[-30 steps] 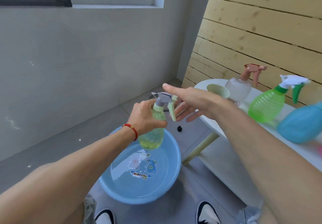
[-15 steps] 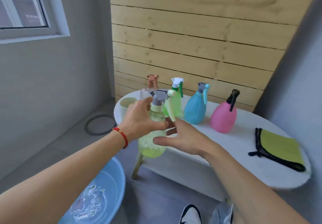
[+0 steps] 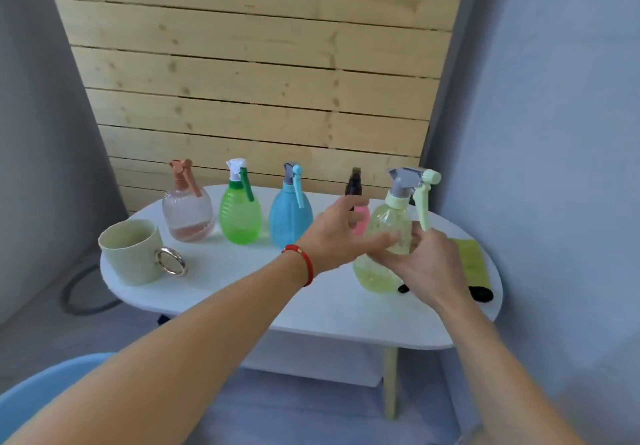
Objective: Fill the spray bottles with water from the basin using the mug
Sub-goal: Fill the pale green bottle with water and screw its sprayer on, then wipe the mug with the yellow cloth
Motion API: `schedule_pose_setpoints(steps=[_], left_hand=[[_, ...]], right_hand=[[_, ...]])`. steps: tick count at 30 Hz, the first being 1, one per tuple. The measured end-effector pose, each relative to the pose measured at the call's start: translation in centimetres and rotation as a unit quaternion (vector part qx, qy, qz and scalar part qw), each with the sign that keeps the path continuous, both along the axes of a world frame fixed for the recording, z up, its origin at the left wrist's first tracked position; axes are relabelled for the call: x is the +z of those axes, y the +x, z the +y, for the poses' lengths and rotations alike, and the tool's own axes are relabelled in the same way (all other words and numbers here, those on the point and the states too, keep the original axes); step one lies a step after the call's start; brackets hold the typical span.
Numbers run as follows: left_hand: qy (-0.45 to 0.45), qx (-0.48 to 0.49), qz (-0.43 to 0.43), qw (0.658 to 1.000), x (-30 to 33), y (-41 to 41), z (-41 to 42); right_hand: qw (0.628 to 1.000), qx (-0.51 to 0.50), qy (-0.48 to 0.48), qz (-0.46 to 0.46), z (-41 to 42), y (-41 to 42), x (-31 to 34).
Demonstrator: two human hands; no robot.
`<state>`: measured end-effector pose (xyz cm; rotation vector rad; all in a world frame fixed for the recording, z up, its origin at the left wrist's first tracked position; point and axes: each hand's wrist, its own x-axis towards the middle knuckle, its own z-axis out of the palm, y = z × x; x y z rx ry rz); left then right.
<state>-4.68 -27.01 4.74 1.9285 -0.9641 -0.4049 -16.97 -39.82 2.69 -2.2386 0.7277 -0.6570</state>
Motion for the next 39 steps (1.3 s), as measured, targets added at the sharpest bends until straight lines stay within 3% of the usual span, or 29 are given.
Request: schedule_pose_setpoints(steps=[5,11,22,26,28,30,33,39], left_hand=[[0.014,-0.006,-0.077,0.997,-2.9,0.9,1.9],[0.031,-0.027,-0.108,0.993,-5.0,1.5,3.2],[0.032,-0.036,-0.1,0.994,-6.5,2.1,3.5],[0.046,-0.034,-0.102,0.993,-7.0,2.0,3.8],[0.051,-0.017,-0.099,0.994,-7.5,2.2,4.3],[0.048,0.01,-0.098,0.994,-8.2,2.4,4.8],[0.028,0.056,-0.098,0.993,-9.2,1.9,5.6],[-0.007,0.094,-0.163,0.982,-9.5,1.1,7.3]], right_hand=[[0.996,-0.083,0.003,-0.022,-4.5,2.8,-0.2],[0.991,-0.133,0.016,0.008,-6.9,6.9,-2.0],[0.987,-0.135,-0.043,0.077,-7.2,7.1,-3.0],[0.994,-0.063,-0.013,0.086,-7.9,5.3,-2.9],[0.992,-0.035,-0.001,0.118,-8.7,3.4,-3.9],[0.981,-0.068,-0.026,0.178,-9.7,1.1,-6.0],[0.937,-0.087,-0.104,0.322,-10.2,-1.0,-8.8],[0.913,-0.082,-0.188,0.351,-6.0,-1.9,-9.2]])
